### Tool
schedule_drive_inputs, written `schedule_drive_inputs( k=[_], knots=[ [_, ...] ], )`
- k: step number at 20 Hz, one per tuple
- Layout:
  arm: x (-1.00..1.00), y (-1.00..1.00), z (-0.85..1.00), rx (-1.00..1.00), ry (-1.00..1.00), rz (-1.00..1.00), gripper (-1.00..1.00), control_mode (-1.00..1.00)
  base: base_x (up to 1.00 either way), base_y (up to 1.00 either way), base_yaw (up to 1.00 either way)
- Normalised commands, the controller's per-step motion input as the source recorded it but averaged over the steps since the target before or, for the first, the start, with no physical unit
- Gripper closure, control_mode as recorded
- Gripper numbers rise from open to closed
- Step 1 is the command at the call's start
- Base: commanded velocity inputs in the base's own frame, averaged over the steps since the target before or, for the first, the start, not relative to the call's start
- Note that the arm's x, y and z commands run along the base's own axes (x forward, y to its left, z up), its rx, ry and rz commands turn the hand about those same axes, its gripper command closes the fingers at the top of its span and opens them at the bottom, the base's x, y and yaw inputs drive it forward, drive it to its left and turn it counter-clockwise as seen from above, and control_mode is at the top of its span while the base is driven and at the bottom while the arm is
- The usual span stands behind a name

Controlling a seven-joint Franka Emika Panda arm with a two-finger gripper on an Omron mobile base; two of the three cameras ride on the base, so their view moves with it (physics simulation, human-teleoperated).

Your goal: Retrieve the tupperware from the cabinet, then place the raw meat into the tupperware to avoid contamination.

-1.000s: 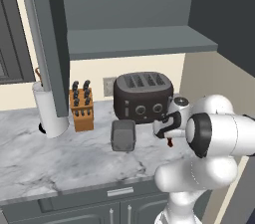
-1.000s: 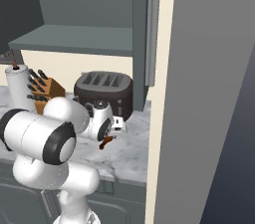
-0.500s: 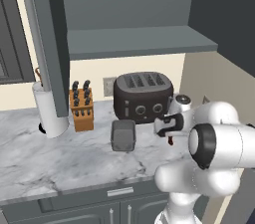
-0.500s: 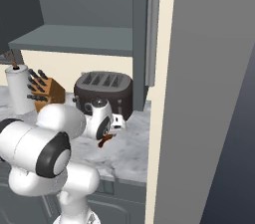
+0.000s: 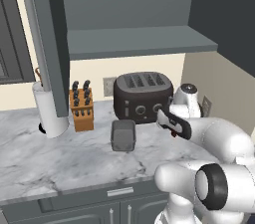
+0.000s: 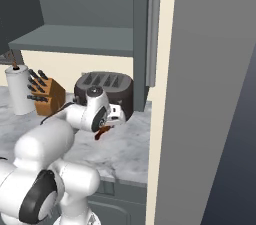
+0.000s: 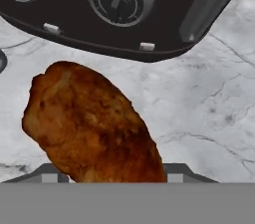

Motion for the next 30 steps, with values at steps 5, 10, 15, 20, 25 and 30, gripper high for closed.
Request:
schedule_drive_inputs(
  k=[5,10,15,20,25,30],
  knots=[
    [-0.22,0.14,0.44,0.0,-0.04,0.0,1.0,-1.0,0.0,0.0,0.0],
    [-0.22,0.36,0.25,0.0,-0.07,0.0,1.0,-1.0,0.0,0.0,0.0],
    [-0.16,0.53,0.25,0.0,-0.06,0.0,1.0,-1.0,0.0,0.0,0.0],
    [-0.08,0.57,0.36,0.0,-0.05,0.0,1.0,-1.0,0.0,0.0,0.0],
    [-0.02,0.57,0.31,0.0,-0.04,0.0,1.0,-1.0,0.0,0.0,0.0],
    [0.0,0.5,0.17,0.0,-0.01,0.0,1.0,-1.0,0.0,0.0,0.0]
  ],
)
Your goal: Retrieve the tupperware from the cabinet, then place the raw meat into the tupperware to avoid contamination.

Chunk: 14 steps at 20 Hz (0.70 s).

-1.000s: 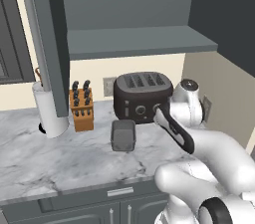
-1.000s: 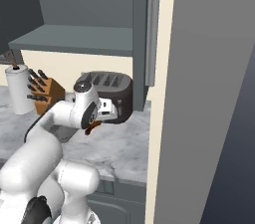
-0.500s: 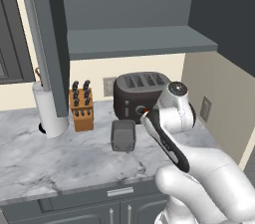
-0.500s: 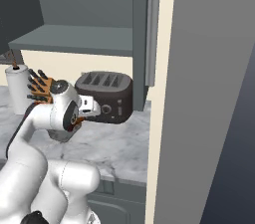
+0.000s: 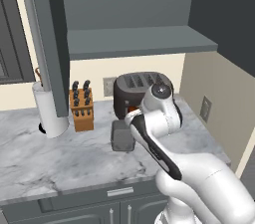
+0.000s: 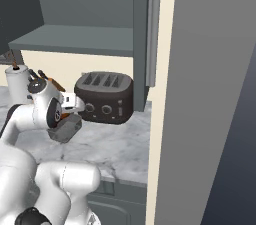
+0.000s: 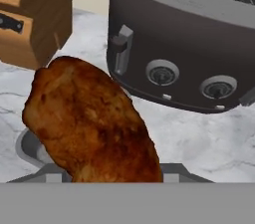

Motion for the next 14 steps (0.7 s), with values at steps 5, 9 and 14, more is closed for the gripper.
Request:
schedule_drive_inputs(
  k=[5,9,14],
  knots=[
    [0.04,0.34,0.03,0.0,-0.01,0.0,1.0,-1.0,0.0,0.0,0.0],
    [0.09,0.23,0.0,0.01,-0.01,0.01,1.0,-1.0,0.0,0.0,0.0],
    [0.06,0.14,-0.02,0.03,0.0,0.03,1.0,-1.0,0.0,0.0,0.0]
  ],
)
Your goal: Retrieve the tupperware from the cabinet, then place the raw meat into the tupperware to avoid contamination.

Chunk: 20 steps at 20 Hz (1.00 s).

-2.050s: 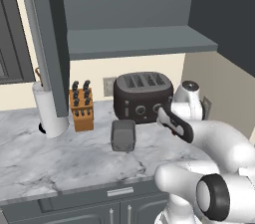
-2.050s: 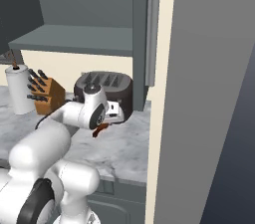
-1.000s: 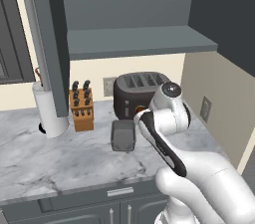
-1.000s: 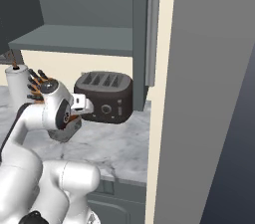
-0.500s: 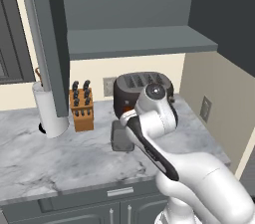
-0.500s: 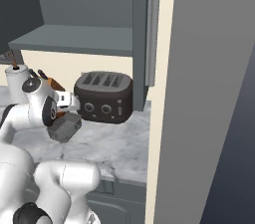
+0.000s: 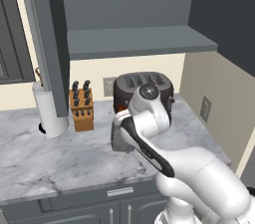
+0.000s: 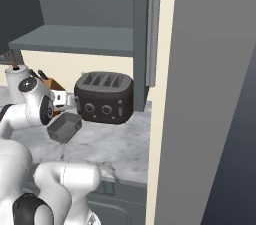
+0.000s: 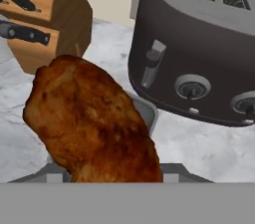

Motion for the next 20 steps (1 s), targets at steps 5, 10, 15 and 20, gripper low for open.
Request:
schedule_drive_inputs(
  k=[5,10,15,20],
  knots=[
    [0.18,0.04,-0.11,0.04,0.09,0.04,1.0,-1.0,0.0,0.0,0.0],
    [0.1,0.01,-0.11,0.05,0.07,0.05,1.0,-1.0,0.0,0.0,0.0],
    [0.01,0.05,-0.04,0.0,0.02,0.01,1.0,-1.0,0.0,0.0,0.0],
    [0.0,0.05,-0.16,0.0,0.02,0.0,1.0,-1.0,0.0,0.0,0.0]
  ],
)
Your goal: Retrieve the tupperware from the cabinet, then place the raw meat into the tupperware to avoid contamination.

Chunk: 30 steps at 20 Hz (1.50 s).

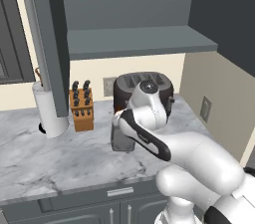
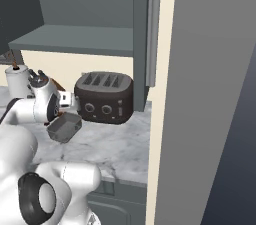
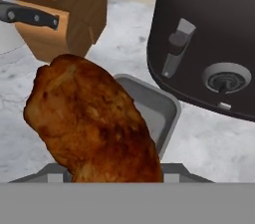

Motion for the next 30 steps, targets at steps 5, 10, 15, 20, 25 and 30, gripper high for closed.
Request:
schedule_drive_inputs(
  k=[5,10,15,20,25,30],
  knots=[
    [0.0,0.06,-0.23,0.0,0.01,0.0,1.0,-1.0,0.0,0.0,0.0],
    [0.04,0.06,-0.23,0.0,0.0,0.0,1.0,-1.0,0.0,0.0,0.0],
    [0.18,0.01,-0.17,0.0,0.0,0.0,1.0,-1.0,0.0,0.0,0.0],
    [0.22,0.0,-0.16,0.0,0.0,0.0,1.0,-1.0,0.0,0.0,0.0],
    [0.2,0.02,-0.16,0.0,0.0,0.0,1.0,-1.0,0.0,0.0,0.0],
    [0.15,0.05,-0.08,0.0,0.0,0.0,-1.0,-1.0,0.0,0.0,0.0]
  ],
)
